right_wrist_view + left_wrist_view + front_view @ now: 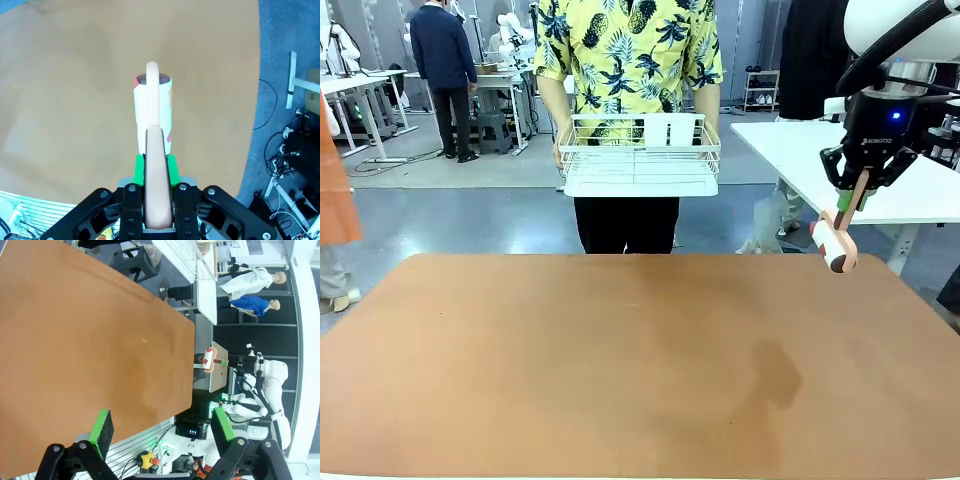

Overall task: Clean the table.
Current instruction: Clean the table with the Lint Roller when the human lifts the Dish drying rack, then place the Lint Roller down when the Dish drying rack is positioned in the middle of the table.

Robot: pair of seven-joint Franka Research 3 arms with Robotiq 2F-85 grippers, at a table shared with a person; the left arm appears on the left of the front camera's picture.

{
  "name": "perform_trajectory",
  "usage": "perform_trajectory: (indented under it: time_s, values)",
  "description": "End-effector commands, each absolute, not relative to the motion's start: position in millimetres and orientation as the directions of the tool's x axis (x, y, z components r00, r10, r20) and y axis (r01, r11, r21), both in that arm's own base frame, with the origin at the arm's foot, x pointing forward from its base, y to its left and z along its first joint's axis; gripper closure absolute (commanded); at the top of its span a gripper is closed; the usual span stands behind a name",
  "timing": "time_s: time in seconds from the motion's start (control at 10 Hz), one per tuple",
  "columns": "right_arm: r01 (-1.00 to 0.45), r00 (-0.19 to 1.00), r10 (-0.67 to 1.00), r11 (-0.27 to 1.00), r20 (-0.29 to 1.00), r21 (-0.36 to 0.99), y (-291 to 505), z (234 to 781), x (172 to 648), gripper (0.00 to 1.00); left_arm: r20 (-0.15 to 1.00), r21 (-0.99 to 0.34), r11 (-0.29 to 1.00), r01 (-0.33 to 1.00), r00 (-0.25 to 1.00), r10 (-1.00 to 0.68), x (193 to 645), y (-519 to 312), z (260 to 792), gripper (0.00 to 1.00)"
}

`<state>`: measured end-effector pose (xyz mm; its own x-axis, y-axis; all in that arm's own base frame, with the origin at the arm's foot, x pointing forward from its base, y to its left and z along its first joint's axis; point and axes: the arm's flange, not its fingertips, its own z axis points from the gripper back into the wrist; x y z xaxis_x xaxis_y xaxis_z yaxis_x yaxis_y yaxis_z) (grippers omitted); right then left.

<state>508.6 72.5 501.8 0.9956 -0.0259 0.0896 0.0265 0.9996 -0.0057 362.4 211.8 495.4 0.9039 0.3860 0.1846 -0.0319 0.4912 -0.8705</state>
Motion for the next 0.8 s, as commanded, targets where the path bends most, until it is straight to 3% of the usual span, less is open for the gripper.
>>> perform_trajectory:
  time_s: [0.0,0.7]
  values:
    - [0.020,0.996,-0.019,1.000,0.087,-0.018,73.4,503.6,507.5,0.79,0.188,-0.876,0.483,-0.025,0.903,0.387,361.1,212.5,496.3,0.00]
    - [0.020,0.996,-0.019,1.000,0.087,-0.018,73.4,503.6,507.5,0.79,0.188,-0.876,0.483,-0.025,0.903,0.387,361.1,212.5,496.3,0.00]
